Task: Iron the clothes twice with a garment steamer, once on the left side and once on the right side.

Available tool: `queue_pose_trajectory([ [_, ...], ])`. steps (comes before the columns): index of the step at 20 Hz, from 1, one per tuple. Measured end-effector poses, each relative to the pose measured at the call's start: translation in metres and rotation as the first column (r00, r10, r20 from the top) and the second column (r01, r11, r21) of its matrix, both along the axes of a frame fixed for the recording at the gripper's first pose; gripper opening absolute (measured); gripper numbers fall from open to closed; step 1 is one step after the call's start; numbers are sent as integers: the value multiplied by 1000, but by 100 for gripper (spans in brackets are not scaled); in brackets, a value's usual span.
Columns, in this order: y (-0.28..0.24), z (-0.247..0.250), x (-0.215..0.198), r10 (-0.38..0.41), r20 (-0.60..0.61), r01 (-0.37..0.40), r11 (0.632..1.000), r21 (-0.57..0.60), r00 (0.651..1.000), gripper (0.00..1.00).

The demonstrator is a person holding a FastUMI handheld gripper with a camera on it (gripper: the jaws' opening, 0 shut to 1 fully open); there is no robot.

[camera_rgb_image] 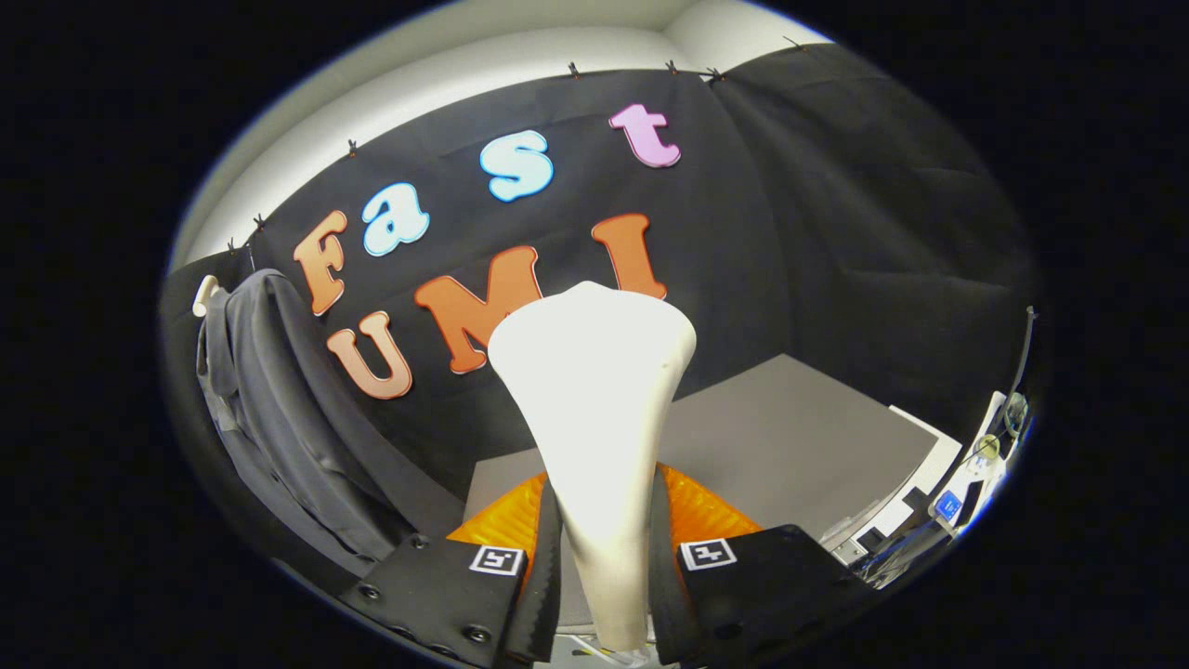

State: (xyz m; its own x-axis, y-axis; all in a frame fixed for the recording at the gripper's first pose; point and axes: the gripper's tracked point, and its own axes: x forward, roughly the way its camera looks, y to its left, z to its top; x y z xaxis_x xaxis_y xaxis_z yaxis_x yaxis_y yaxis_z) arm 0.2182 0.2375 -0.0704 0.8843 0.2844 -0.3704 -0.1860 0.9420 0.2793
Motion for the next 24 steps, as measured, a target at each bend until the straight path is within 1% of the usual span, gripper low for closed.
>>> queue_pose_trajectory([
  [2,4,20,-21,17,45,-17,1000,1,999,47],
  [7,15,53,-75,26,130,-25,1000,-5,991,47],
  [12,32,81,-119,17,200,-11,1000,-27,980,47],
  [18,77,108,-174,27,265,-16,999,-42,964,47],
  [24,136,111,-207,48,289,-35,998,-51,956,47],
])
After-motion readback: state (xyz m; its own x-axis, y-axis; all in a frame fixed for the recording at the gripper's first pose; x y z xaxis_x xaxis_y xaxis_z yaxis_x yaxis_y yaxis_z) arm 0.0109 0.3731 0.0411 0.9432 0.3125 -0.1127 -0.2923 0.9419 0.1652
